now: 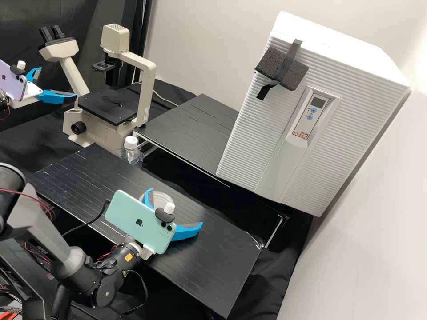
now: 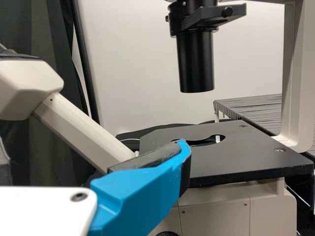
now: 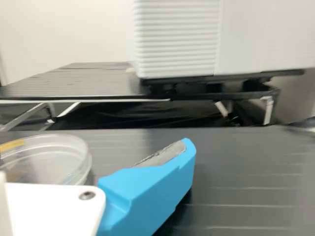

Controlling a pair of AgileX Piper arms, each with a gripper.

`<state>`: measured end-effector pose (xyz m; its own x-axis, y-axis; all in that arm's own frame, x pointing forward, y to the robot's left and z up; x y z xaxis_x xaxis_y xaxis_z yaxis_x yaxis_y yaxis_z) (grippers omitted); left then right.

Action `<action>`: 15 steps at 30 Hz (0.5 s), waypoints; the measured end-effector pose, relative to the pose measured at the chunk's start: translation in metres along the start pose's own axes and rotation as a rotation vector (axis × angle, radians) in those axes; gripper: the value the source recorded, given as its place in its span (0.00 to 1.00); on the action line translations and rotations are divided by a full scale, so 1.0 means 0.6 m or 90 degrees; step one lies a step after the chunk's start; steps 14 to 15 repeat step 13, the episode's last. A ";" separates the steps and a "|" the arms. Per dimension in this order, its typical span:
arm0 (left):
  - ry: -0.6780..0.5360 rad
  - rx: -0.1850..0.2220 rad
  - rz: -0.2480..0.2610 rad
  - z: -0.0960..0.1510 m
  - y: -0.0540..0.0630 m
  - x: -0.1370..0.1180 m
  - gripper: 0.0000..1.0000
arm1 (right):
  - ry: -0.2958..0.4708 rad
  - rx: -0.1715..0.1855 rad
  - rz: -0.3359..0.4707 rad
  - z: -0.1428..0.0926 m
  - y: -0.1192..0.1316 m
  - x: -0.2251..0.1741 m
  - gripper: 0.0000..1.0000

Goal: Close the petri dish lid.

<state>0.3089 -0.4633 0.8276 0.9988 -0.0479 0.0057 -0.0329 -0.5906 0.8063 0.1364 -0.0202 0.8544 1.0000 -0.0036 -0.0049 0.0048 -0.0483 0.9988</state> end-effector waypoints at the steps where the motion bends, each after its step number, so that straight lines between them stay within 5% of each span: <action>1: 0.000 0.000 0.000 0.000 0.000 0.000 1.00 | -0.001 -0.005 0.003 -0.001 0.001 -0.001 1.00; 4: 0.000 0.000 0.000 0.000 0.000 0.000 1.00 | 0.001 -0.016 0.024 -0.007 0.006 -0.003 1.00; 15: 0.000 0.000 0.000 0.000 0.000 0.000 1.00 | 0.026 0.015 0.036 -0.016 0.003 0.008 1.00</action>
